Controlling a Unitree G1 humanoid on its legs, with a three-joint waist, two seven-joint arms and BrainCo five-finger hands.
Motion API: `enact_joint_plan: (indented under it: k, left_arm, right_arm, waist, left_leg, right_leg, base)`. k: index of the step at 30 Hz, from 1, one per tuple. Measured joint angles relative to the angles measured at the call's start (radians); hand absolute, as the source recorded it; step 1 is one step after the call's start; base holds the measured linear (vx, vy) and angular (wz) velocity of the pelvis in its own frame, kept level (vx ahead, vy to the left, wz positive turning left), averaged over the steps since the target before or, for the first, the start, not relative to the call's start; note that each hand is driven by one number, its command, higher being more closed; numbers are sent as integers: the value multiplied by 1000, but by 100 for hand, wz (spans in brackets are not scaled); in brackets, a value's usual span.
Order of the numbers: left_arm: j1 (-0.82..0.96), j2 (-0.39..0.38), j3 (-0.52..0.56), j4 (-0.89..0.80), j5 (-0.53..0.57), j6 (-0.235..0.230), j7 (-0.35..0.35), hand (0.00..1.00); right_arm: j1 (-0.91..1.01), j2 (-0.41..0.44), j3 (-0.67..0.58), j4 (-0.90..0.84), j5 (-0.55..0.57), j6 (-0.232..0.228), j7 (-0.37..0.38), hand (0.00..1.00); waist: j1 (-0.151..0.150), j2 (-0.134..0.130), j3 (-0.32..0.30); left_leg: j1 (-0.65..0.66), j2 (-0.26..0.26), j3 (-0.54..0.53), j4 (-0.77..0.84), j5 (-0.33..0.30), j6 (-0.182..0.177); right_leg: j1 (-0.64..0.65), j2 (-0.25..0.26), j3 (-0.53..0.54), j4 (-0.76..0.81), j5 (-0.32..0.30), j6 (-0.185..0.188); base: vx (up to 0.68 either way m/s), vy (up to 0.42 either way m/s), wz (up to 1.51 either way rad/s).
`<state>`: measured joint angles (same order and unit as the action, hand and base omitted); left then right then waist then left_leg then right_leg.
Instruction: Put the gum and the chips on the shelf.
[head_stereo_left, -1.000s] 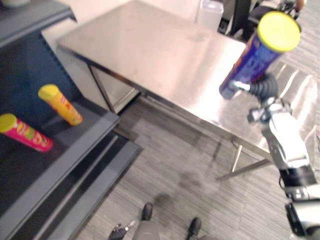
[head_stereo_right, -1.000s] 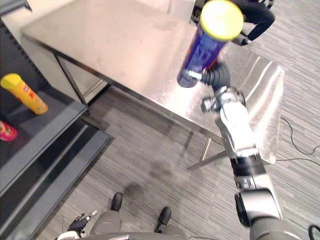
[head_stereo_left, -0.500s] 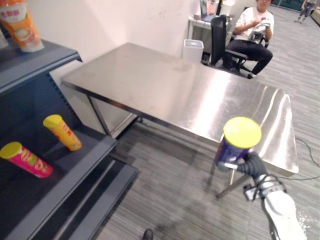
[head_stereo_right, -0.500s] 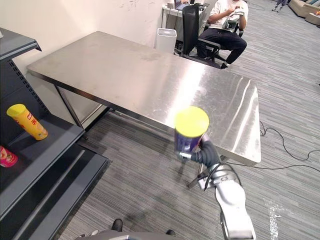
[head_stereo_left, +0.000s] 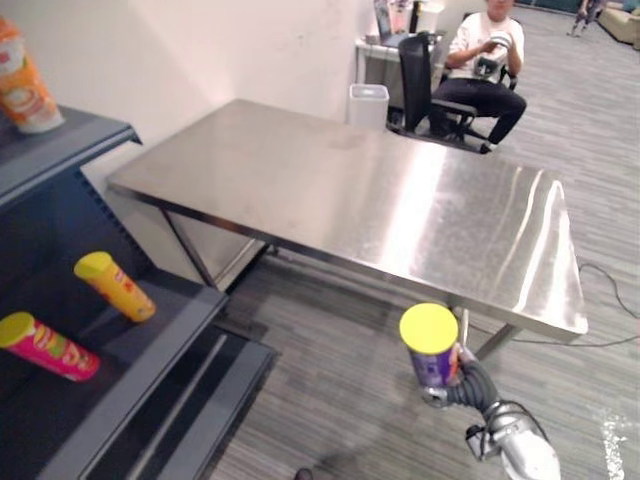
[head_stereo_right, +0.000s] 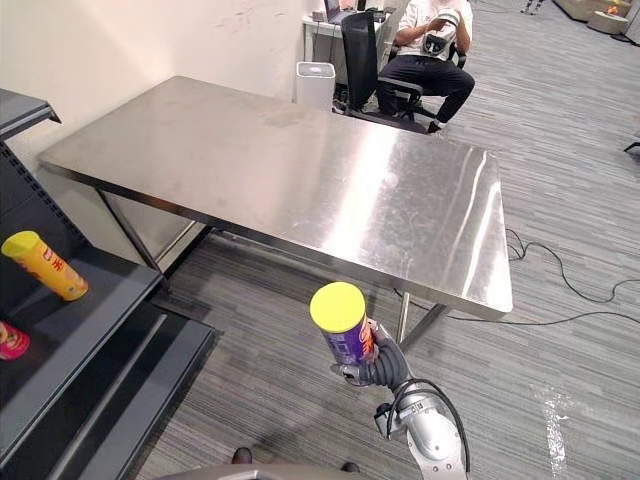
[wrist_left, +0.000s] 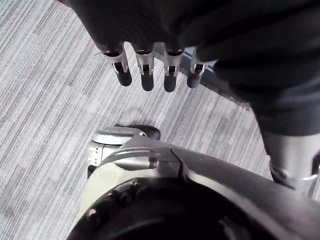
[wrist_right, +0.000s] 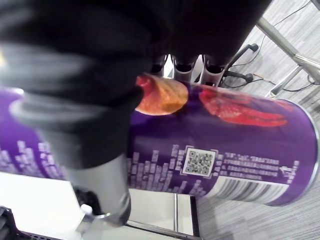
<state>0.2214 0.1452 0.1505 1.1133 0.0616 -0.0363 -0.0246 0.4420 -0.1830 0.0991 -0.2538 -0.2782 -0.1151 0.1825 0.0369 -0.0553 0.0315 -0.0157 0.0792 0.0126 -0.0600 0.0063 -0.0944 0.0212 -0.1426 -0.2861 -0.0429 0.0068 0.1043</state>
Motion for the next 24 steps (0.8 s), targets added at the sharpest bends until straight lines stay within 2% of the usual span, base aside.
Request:
enact_joint_plan:
  k: [6, 9, 14, 16, 17, 18, 19, 20, 21, 22, 23, 24]
  left_arm:
    - [-3, 6, -30, -2, 0, -4, 12, 0]
    - [-8, 6, -47, -11, -1, -5, 19, 0]
    - [-22, 5, -48, -96, -32, -11, 38, 0]
    - [-20, -6, -44, -142, -117, -20, 68, 0]
    - [-16, -12, -40, -149, -141, -21, 71, 0]
    - [-3, -28, -25, -168, -177, -24, 75, 0]
    - [0, -30, -21, -168, -181, -29, 78, 0]
    - [-4, -32, -11, -169, -198, -30, 76, 0]
    - [-2, -36, -2, -175, -205, -31, 73, 0]
    - [7, -49, 7, -194, -209, -31, 65, 0]
    - [8, -54, 3, -228, -209, -41, 61, 0]
    - [7, -54, 5, -237, -208, -46, 59, 0]
  right_arm:
    - [-7, -4, 2, 36, 0, 0, -28, 100]
    - [-12, -6, 3, 36, 0, 0, -35, 100]
    - [-45, -44, 1, 33, 3, -3, -55, 100]
    - [-47, -52, -6, 34, 3, -7, -70, 100]
    - [-47, -56, -6, 33, 3, -8, -70, 100]
    - [-47, -66, -6, 33, 3, -8, -69, 100]
    - [-45, -67, -6, 33, 2, -8, -70, 100]
    - [-41, -60, -16, 33, 2, -12, -70, 100]
    - [-41, -60, -25, 33, 2, -13, -70, 100]
    - [-38, -71, -49, 33, 2, -15, -72, 100]
    - [-28, -65, -70, 40, 1, -14, -74, 100]
    - [-14, -60, -78, 41, 1, -15, -73, 100]
  waist:
    - [-2, 12, 5]
    - [-3, 18, 18]
    - [2, 28, 79]
    - [17, 37, 116]
    - [24, 43, 119]
    - [30, 58, 121]
    - [31, 54, 119]
    - [24, 39, 121]
    - [19, 52, 119]
    - [9, 84, 120]
    - [-6, 81, 120]
    - [-16, 75, 116]
  left_leg:
    - [-6, 1, -4, 26, -16, 6]
    - [-21, 1, -27, 71, -33, 5]
    - [-102, -1, -130, 158, -42, -7]
    - [-128, -8, -151, 163, -32, -21]
    - [-136, -4, -140, 154, -40, -16]
    - [-146, 28, -67, 136, -59, 9]
    - [-143, 47, 9, 111, -99, 44]
    - [-163, 66, 116, 171, -108, 79]
    - [-192, 80, 171, 262, -85, 117]
    - [-235, 105, 268, 348, 18, 133]
    - [-244, 86, 315, 295, 110, 136]
    - [-219, 61, 314, 186, 182, 133]
  right_leg:
    - [2, -1, -3, 16, -6, -2]
    - [-2, -7, -20, 66, -39, -7]
    - [-70, -42, -108, 270, -155, -25]
    - [-108, -72, -148, 367, -210, -37]
    - [-122, -71, -151, 391, -221, -42]
    - [-138, -67, -154, 410, -227, -54]
    - [-141, -72, -162, 393, -224, -60]
    - [-155, -98, -186, 388, -223, -74]
    - [-166, -107, -201, 406, -228, -82]
    - [-185, -101, -218, 458, -247, -95]
    - [-194, -122, -247, 448, -259, -108]
    - [-188, -127, -267, 417, -258, -109]
  base:
    - [37, -5, 2]
    - [30, -7, 21]
    - [-54, -55, 60]
    - [-115, -68, 52]
    - [-137, -119, 28]
    - [-106, -127, 19]
    - [-100, -119, 36]
    - [-44, -55, 40]
    - [-16, -94, 63]
    - [-19, -180, 97]
    - [-34, -187, 104]
    - [-52, -136, 116]
